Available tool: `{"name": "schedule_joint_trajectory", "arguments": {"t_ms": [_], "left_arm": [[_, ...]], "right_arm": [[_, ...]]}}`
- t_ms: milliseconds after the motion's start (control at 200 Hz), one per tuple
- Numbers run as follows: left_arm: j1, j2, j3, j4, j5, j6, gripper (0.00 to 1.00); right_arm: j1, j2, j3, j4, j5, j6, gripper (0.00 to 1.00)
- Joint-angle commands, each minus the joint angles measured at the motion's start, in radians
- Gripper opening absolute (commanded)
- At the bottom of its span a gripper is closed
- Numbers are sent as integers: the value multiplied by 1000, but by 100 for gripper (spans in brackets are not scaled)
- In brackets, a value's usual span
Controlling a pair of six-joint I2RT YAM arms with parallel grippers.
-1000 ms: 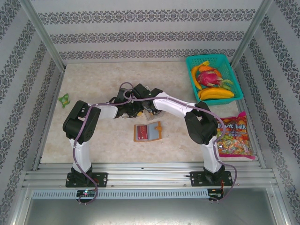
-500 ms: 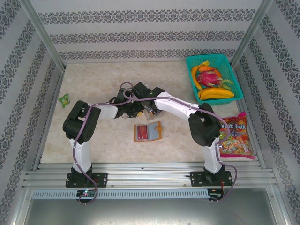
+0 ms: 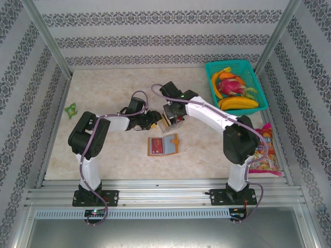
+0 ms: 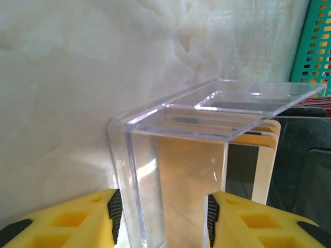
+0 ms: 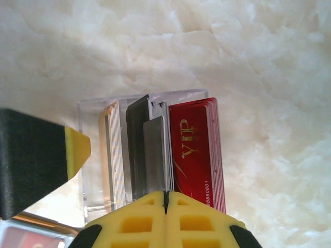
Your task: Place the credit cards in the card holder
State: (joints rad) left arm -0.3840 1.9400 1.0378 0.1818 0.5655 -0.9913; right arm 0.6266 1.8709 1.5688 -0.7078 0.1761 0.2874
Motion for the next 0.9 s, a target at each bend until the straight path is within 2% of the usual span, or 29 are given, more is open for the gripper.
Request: {"name": "schedule_joint_trajectory", "arguments": {"t_ms": [0,135,290,475,664,759,894], "left_arm": [[6,-67,-26,-25,-22,33,50],[6,-113,-51,27,-13,23,53],[7,-184,-88,111,5,1,63],[6,-205,-74,264,132,-65,65],[7,-185,-58,459,236,-175,64],[7,-179,-59,527,250,-225,53],[8,-178,-77,617,246,-291,29]], "right_arm": [[-46,-80,-57,75,-190,92,0],[-109,-134,-123,162,-349,169,0],[-172,-191,-213,301,-529,282,0],[-202,-246,-295,455,-674,398,0],[-219,-271,-336,548,-766,481,0],[-227,-271,-348,563,-783,499,0],[-247,-271,-370,577,-800,522,0]]}}
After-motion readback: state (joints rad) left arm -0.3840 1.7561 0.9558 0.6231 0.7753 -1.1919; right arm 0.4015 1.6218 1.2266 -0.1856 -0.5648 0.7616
